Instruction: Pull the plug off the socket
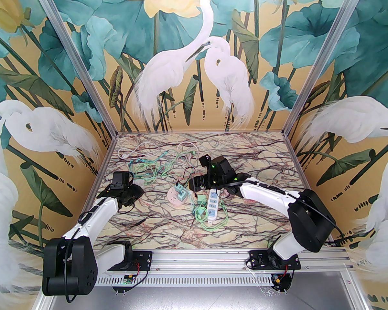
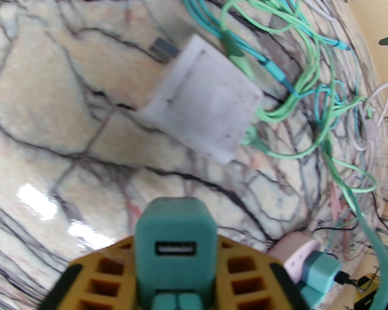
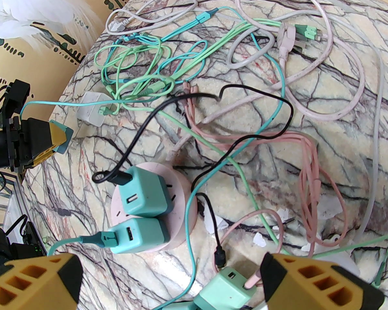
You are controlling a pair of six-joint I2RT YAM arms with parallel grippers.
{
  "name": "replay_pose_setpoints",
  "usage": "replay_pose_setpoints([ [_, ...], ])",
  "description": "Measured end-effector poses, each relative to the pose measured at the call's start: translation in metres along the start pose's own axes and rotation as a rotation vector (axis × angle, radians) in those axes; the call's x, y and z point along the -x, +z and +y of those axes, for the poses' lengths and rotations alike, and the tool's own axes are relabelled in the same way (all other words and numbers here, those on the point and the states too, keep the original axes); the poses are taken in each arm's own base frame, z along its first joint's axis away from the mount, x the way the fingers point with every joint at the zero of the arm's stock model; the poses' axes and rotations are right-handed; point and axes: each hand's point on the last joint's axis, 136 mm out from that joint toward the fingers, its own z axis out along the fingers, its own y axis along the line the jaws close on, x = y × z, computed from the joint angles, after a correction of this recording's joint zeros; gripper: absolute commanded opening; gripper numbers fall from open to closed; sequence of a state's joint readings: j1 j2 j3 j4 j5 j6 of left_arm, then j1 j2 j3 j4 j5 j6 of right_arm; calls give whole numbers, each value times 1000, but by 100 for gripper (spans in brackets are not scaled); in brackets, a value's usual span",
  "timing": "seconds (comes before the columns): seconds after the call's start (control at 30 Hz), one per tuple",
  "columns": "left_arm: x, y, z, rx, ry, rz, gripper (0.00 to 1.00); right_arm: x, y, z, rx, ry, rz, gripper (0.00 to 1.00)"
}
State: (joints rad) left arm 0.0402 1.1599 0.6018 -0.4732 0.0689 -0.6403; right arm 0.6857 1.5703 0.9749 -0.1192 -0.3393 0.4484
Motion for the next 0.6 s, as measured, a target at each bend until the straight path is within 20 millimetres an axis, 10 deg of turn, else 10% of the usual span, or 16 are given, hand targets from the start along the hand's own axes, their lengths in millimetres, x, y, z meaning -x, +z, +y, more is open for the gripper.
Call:
replay_pose_setpoints([
  [0.2, 1, -9, -11, -61, -21, -8, 99, 2, 0, 1, 4, -1, -9, 99],
  [0.6, -5, -54, -56, -277, 34, -66, 99, 3, 0, 1, 2, 2, -15, 99],
])
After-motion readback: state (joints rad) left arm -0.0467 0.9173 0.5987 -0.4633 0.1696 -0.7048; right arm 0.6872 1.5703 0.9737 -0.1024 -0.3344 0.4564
